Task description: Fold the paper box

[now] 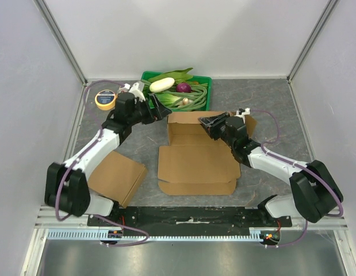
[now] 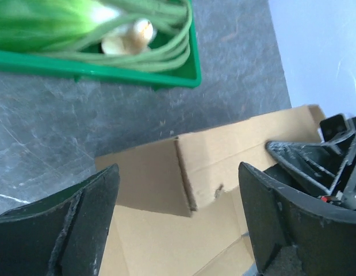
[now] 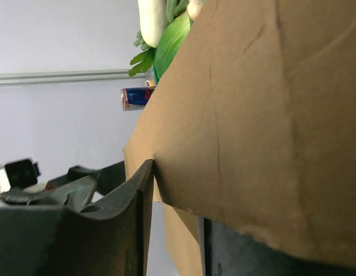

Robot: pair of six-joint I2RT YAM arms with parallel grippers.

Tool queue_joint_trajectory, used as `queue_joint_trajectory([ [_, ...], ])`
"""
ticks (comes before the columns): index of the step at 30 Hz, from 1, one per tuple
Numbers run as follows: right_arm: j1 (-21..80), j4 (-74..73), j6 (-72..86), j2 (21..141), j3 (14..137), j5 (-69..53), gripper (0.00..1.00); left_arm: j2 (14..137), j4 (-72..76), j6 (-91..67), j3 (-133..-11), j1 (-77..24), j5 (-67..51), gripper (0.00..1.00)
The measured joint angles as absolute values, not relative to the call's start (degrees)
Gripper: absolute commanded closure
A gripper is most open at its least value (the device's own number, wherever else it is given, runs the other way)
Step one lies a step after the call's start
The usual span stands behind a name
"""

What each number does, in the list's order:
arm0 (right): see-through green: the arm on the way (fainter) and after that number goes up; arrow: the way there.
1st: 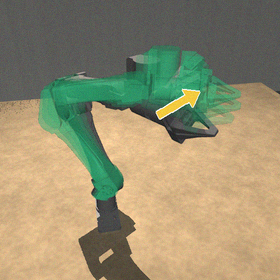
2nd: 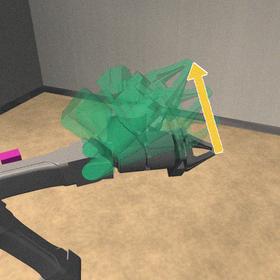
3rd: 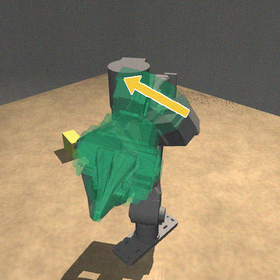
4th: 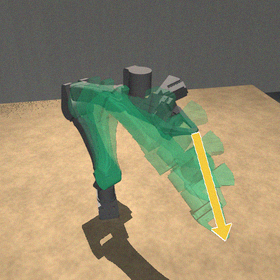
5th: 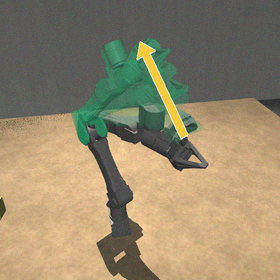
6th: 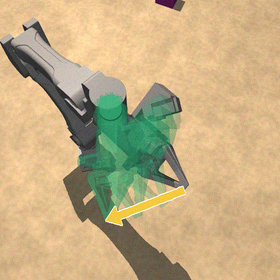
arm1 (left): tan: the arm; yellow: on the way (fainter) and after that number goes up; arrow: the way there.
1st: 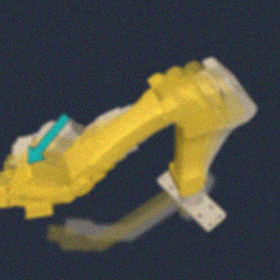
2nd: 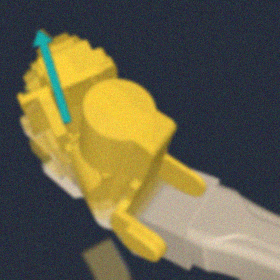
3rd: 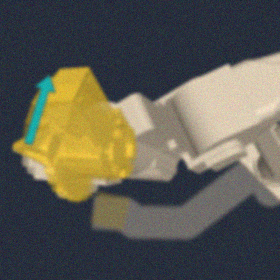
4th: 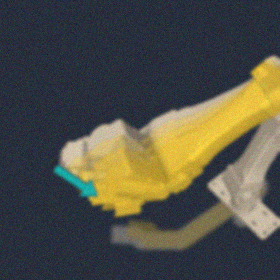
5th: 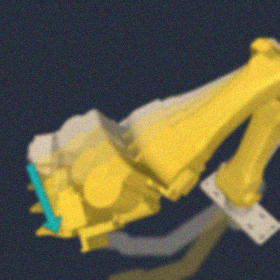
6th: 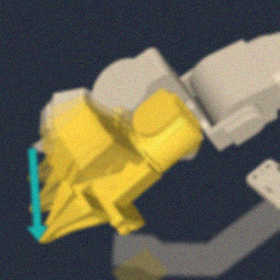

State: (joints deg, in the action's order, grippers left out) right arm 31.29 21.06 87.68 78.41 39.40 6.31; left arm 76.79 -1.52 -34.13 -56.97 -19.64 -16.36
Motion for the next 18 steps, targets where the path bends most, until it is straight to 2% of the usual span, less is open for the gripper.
queue_joint_trajectory([
  [4, 31.14, 21.76, 84.68, 78.37, 38.72, 5.65, 0.45, 84.38, -1.41, -35.22, -58.61, -18.85, -21.56, 0.3],
  [5, 30.98, 21.69, 83.46, 78.35, 38.72, 5.32, 0.35, 85.76, -1.23, -35.38, -58.65, -18.9, -22.61, 0.31],
  [7, 30.41, 20.51, 80.97, 78.35, 38.72, 4.58, 0.23, 87.29, 0.19, -36.25, -58.65, -18.98, -24.34, 0.31],
  [8, 30.06, 19.9, 79.5, 78.22, 38.72, 4.03, 0.08, 87.29, 0.71, -36.29, -58.65, -18.94, -24.51, 0.31],
  [9, 29.28, 18.83, 76.95, 77.69, 38.72, 3.29, 0.04, 87.18, 1.13, -36.32, -58.5, -18.94, -24.51, 0.31],
  [11, 27.77, 15.92, 71.33, 75.7, 38.81, 0.78, 0.02, 87.0, 2.13, -36.49, -57.84, -18.98, -24.56, 0.31],
  [15, 22.68, 1.85, 51.48, 68.95, 41.91, -5.74, 0.02, 86.76, 3.29, -36.82, -57.17, -19.03, -24.58, 0.31],
  [18, 20.32, -10.33, 38.81, 62.81, 45.25, -6.07, 0.02, 86.72, 3.75, -37.32, -56.73, -19.0, -24.64, 0.27],
])
